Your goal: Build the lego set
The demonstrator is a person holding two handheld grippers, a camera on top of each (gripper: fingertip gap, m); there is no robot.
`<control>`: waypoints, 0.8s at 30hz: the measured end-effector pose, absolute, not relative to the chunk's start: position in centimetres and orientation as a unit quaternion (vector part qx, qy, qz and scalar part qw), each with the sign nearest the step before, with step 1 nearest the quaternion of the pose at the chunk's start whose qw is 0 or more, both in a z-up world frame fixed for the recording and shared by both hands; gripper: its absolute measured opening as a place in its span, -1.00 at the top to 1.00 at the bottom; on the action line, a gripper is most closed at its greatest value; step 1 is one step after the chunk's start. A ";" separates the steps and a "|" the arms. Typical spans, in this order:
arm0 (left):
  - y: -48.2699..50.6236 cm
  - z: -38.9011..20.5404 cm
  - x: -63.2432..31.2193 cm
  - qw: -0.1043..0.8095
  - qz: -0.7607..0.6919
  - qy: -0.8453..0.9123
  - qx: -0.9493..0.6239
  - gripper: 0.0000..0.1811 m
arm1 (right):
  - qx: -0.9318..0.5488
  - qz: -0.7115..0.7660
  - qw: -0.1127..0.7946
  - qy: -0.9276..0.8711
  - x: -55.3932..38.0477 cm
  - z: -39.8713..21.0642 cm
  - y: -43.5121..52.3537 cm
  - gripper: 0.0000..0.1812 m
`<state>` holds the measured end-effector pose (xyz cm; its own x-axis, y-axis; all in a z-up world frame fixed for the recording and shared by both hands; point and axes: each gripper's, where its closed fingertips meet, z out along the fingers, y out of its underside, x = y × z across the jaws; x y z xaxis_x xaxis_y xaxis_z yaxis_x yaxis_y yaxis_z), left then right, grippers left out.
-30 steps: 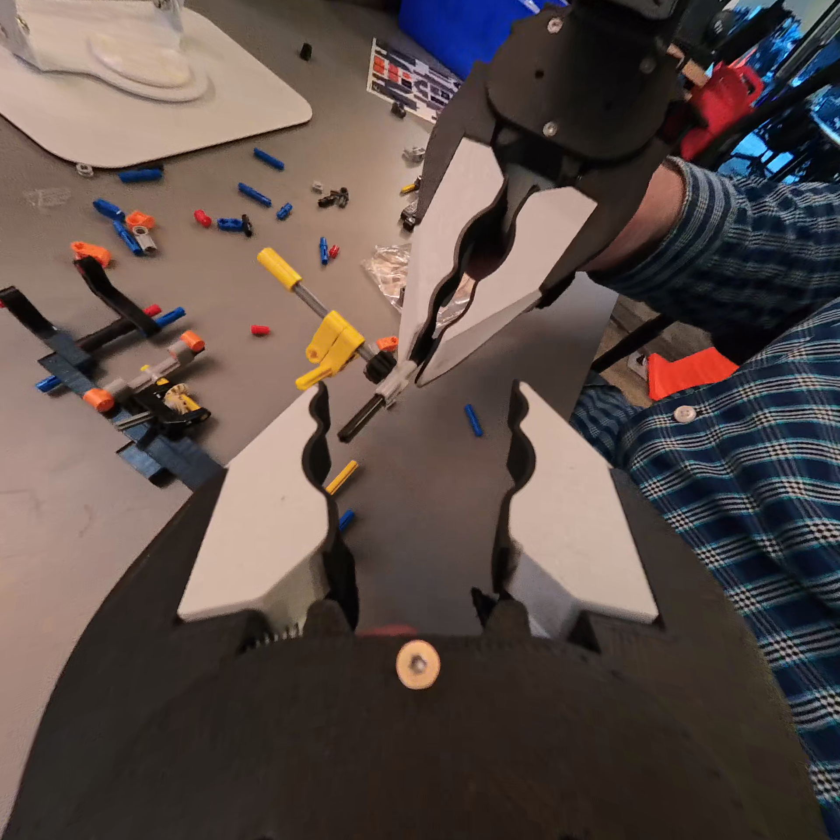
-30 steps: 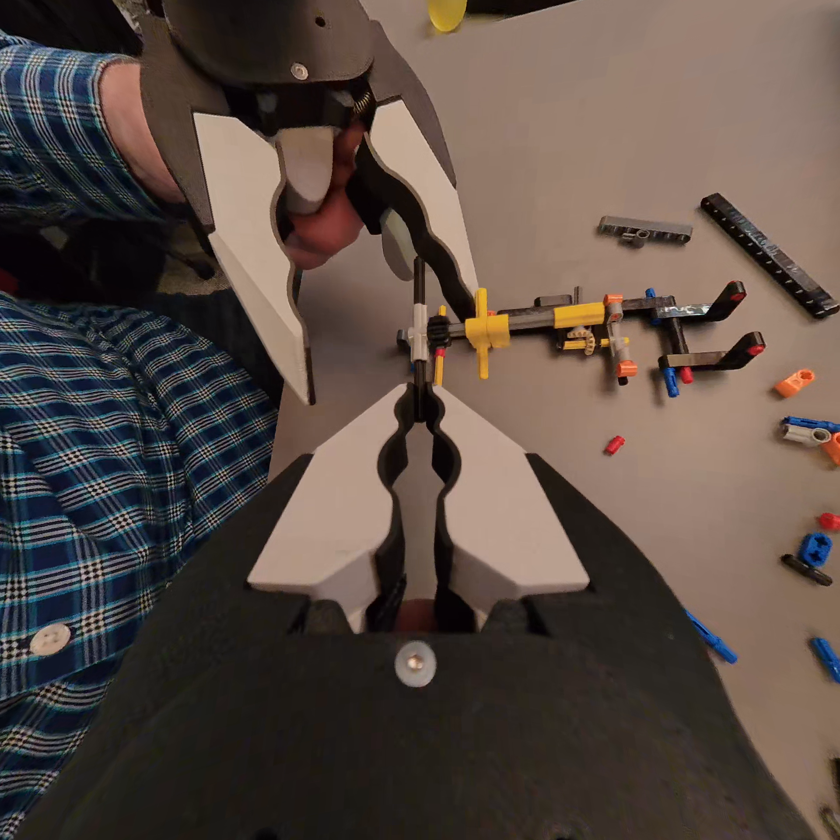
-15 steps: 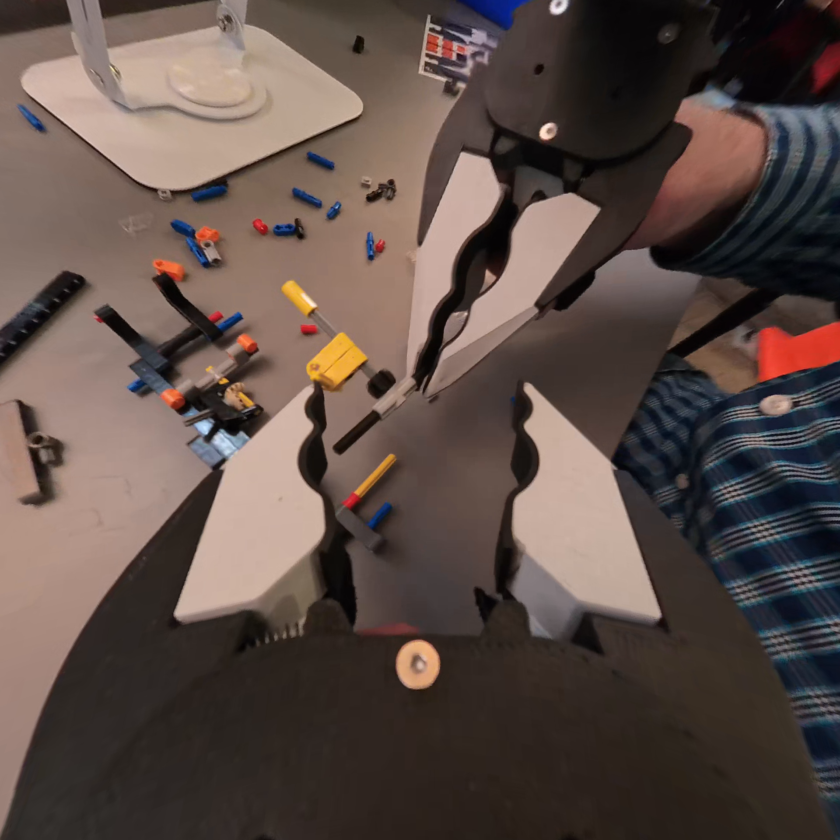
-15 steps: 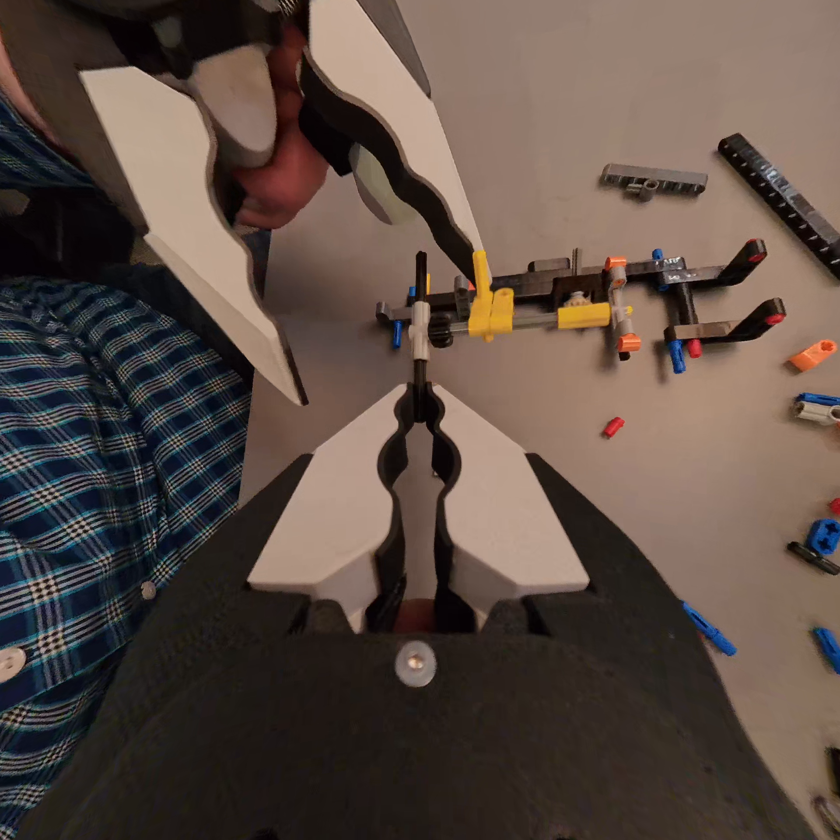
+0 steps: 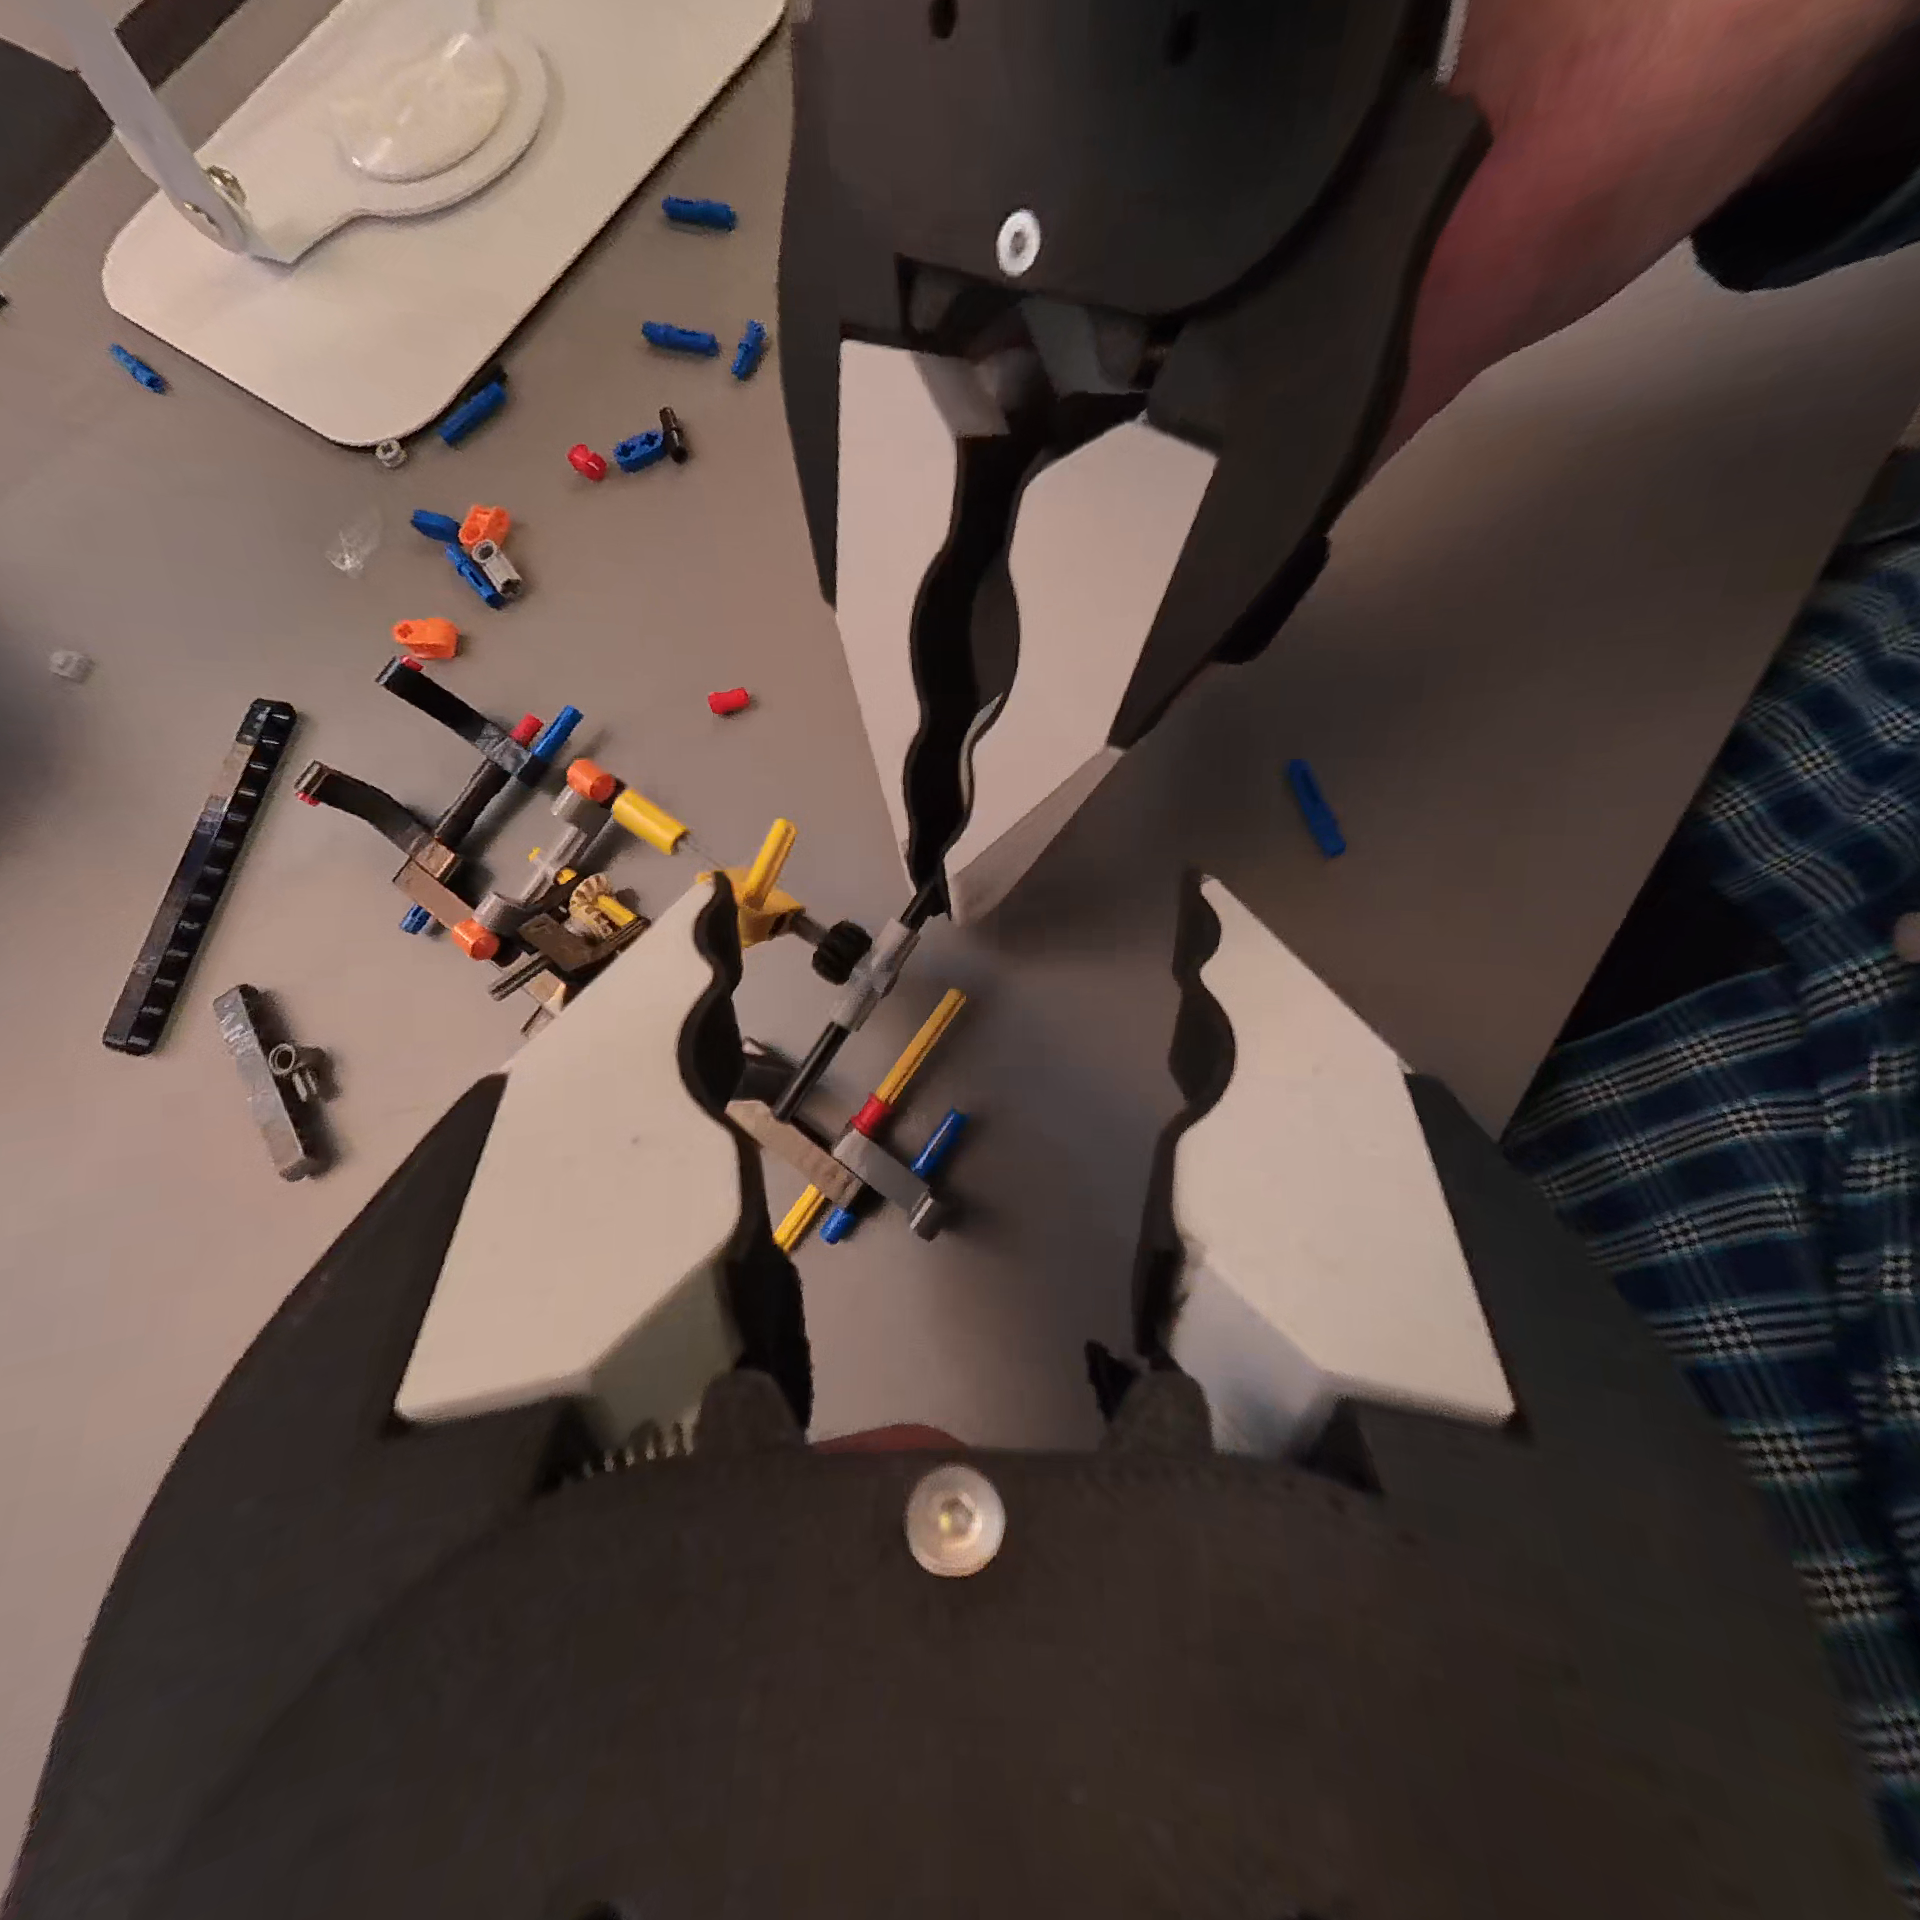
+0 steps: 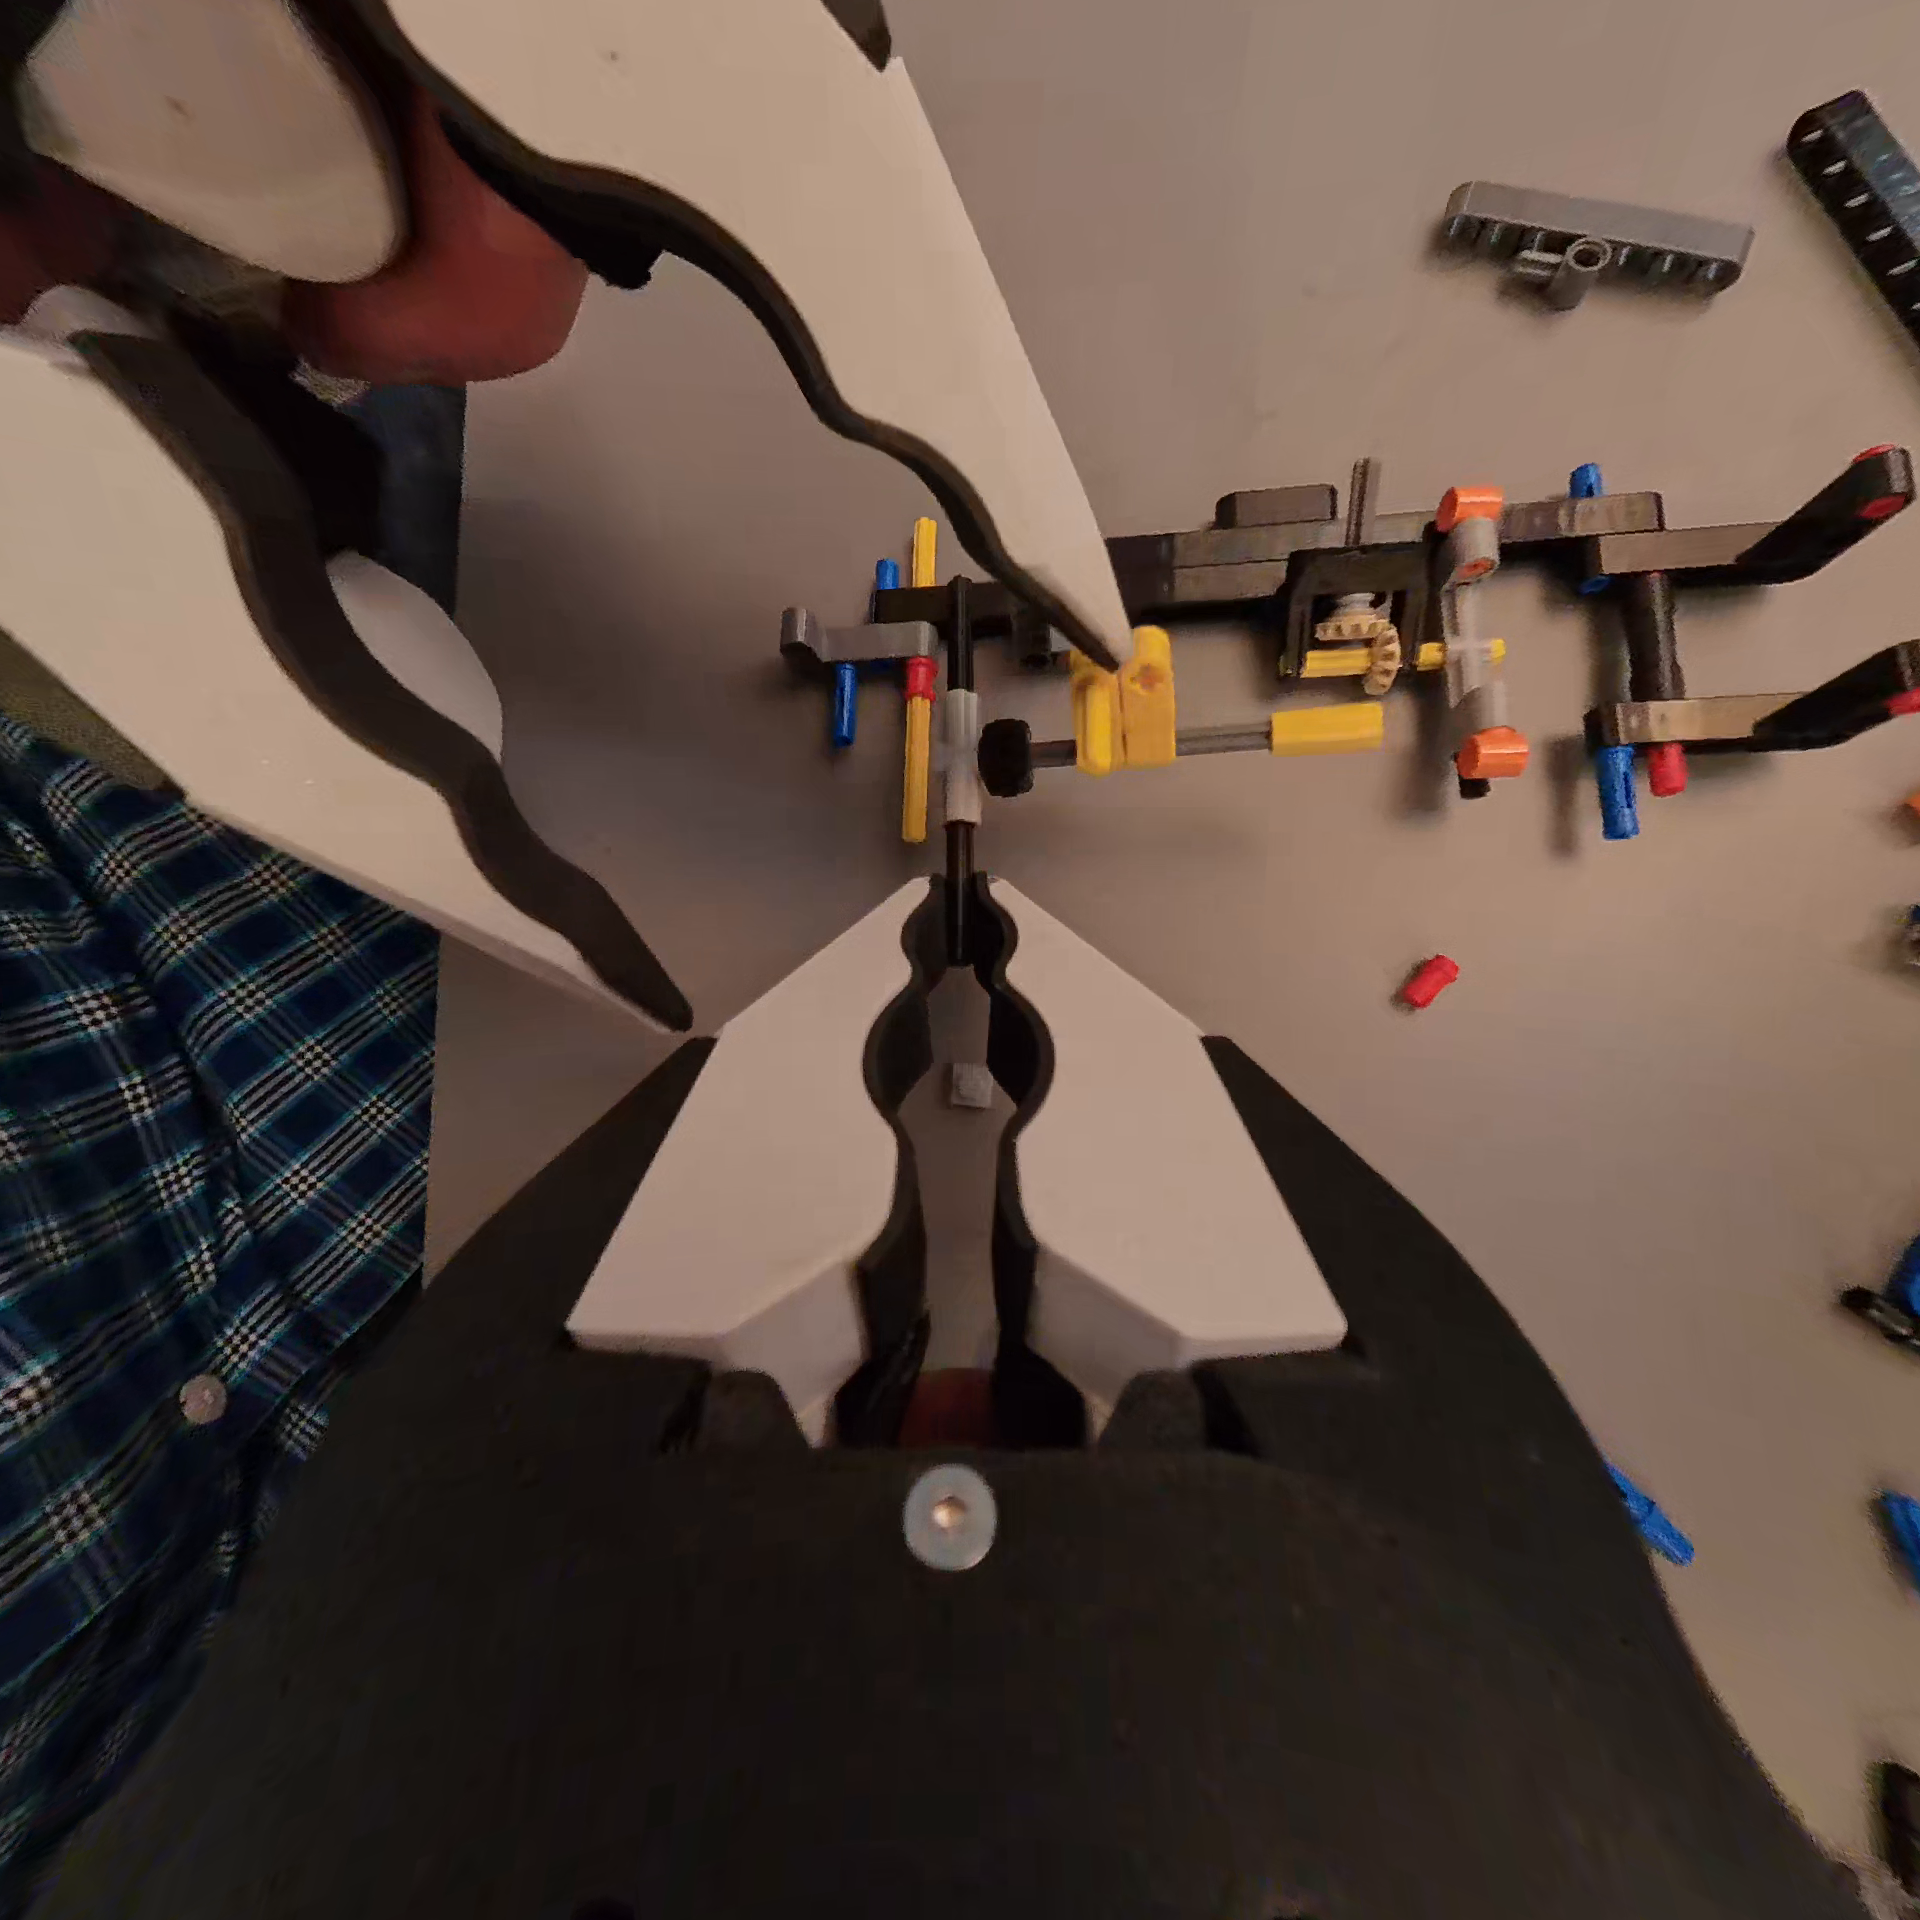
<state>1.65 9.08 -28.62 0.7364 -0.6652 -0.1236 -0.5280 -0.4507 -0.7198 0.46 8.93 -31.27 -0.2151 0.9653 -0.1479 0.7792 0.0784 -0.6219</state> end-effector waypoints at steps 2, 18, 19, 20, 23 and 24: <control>9.1 -28.8 2.0 0.383 -0.091 0.360 -0.846 0.10 | -0.609 0.303 0.149 -0.718 0.3 -31.5 8.9 0.99; 8.3 -29.9 1.9 0.342 -0.126 0.370 -0.854 0.12 | -0.612 0.284 0.123 -0.728 0.1 -32.5 8.6 0.99; 8.3 -29.9 2.0 0.343 -0.128 0.370 -0.854 0.12 | -0.613 0.282 0.123 -0.728 0.1 -32.5 8.6 0.99; 8.3 -29.9 1.9 0.343 -0.128 0.369 -0.854 0.12 | -0.613 0.281 0.124 -0.728 0.1 -32.4 8.7 0.99; 8.3 -29.9 1.9 0.342 -0.129 0.370 -0.854 0.12 | -0.615 0.273 0.124 -0.729 0.4 -32.5 8.7 0.99; 8.3 -29.9 1.9 0.342 -0.130 0.370 -0.854 0.13 | -0.613 0.270 0.125 -0.732 0.4 -32.5 8.7 0.99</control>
<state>1.87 8.30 -29.88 0.6926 -0.7206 -0.0305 -0.5421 -0.4921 -0.6812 0.41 8.67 -32.49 -0.2167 0.9650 -0.1478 0.8294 0.1021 -0.5492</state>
